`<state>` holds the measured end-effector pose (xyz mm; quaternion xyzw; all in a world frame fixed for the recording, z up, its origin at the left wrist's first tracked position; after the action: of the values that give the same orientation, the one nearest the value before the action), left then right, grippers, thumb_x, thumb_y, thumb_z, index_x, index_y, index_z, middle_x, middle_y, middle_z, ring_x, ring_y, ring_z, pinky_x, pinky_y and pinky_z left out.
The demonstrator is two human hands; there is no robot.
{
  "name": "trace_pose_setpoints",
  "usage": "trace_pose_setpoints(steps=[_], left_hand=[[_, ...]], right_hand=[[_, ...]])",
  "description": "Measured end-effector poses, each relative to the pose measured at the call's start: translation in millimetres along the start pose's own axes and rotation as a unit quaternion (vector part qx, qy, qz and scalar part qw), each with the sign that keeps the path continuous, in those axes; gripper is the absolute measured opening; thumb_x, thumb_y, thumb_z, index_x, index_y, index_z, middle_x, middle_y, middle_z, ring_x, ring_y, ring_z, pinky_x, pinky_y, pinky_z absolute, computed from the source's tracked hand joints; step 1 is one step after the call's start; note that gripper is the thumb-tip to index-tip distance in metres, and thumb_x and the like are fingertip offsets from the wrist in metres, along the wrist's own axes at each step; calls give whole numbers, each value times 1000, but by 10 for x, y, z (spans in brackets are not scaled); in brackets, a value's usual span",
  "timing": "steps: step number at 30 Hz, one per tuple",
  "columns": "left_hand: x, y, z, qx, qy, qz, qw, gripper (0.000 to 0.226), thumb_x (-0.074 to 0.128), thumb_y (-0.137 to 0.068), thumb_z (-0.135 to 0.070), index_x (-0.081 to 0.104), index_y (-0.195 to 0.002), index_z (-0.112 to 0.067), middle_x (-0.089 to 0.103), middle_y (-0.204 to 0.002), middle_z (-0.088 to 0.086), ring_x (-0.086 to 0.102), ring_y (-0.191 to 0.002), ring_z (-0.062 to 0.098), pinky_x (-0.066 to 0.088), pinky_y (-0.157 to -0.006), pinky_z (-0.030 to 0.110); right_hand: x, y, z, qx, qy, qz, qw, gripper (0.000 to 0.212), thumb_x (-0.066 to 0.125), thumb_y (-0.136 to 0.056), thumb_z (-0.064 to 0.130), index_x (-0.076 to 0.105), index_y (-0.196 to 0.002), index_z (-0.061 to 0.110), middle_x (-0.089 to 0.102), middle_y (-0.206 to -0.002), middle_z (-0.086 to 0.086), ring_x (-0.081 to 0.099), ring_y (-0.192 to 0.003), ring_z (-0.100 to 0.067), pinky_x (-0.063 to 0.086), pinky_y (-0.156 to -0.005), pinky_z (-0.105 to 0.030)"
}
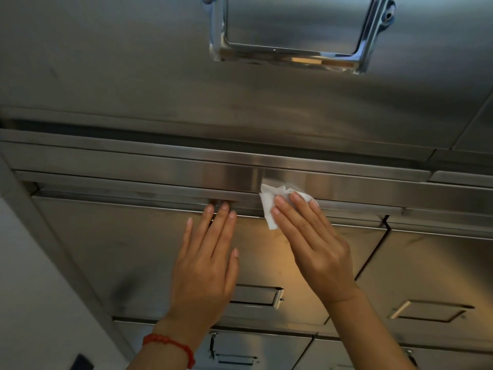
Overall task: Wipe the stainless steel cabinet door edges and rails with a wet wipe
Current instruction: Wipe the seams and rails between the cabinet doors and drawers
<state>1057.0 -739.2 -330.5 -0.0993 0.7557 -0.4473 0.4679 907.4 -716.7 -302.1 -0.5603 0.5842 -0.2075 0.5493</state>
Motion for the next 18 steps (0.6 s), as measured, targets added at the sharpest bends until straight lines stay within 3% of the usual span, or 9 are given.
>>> trace_pose_setpoints(steps=[6, 18], left_hand=[[4, 5, -8, -3, 0, 2, 1000, 47, 36, -91, -21, 43, -134, -2, 40, -141, 11, 29, -135, 25, 19, -112, 46], [35, 9, 7, -13, 1, 9, 1000, 48, 35, -91, -21, 39, -135, -5, 38, -143, 10, 27, -136, 25, 17, -113, 45]], right_hand=[[25, -27, 43, 16, -1, -18, 1000, 42, 71, -84, 3, 58, -124, 4, 52, -134, -12, 45, -130, -24, 36, -109, -39], [-53, -17, -4, 42, -5, -41, 998, 29, 66, -89, 11, 63, -117, 5, 57, -127, -11, 52, -122, -24, 41, -105, -38]])
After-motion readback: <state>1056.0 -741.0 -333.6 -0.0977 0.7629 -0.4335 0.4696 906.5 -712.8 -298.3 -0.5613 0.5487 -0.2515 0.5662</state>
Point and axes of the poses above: each hand's wrist, its own y-axis away from the middle knuckle, its own x-axis out of the palm, z = x × y, the point moved 6 cm from there along -y, towards the middle knuckle
